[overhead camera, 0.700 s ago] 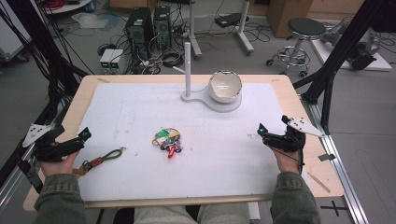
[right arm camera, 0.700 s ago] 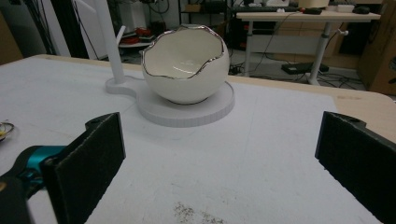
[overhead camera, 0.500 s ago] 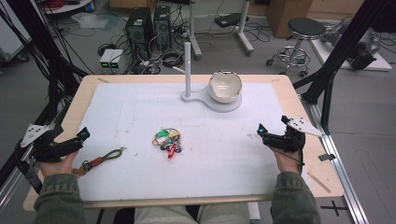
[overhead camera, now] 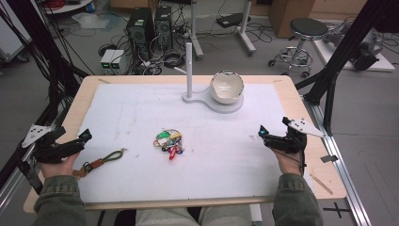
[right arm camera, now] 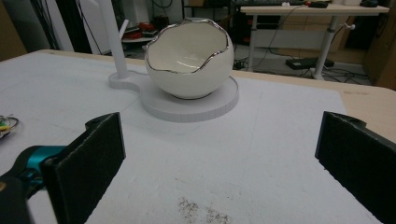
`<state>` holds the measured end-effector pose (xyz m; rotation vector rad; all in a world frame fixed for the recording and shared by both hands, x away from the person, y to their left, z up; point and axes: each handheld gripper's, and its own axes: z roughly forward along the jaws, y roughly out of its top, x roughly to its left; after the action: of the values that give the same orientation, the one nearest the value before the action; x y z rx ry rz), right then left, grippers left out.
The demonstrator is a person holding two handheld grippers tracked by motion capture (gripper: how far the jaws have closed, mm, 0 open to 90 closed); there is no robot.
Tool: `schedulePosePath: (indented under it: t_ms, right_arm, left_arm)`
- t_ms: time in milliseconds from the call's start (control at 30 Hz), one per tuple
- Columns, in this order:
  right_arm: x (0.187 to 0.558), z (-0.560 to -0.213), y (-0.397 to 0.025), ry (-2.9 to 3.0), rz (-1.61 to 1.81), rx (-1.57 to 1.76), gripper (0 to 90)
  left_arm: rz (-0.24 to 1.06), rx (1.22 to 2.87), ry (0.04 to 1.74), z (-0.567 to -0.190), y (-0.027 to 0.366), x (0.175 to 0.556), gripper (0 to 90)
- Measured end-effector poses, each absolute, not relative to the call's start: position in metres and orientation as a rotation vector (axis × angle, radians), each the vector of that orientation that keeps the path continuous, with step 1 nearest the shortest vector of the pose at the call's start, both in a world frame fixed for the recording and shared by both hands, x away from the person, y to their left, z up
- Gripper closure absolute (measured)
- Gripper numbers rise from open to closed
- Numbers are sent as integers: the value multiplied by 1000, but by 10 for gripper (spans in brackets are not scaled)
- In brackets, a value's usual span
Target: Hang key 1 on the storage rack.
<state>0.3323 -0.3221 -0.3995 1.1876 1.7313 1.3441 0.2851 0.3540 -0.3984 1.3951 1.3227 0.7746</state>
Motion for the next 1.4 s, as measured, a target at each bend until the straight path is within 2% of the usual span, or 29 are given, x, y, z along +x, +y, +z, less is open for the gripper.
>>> schedulePosePath:
  t_ms: [467, 1400]
  right_arm:
    - [333, -400, -320, 1749, 1345, 1181, 6]
    - [334, -400, -320, 1756, 1336, 1166, 6]
  left_arm:
    - [725, 1481, 1287, -396, 346, 287, 17]
    - [554, 1848, 1216, -401, 320, 296, 17]
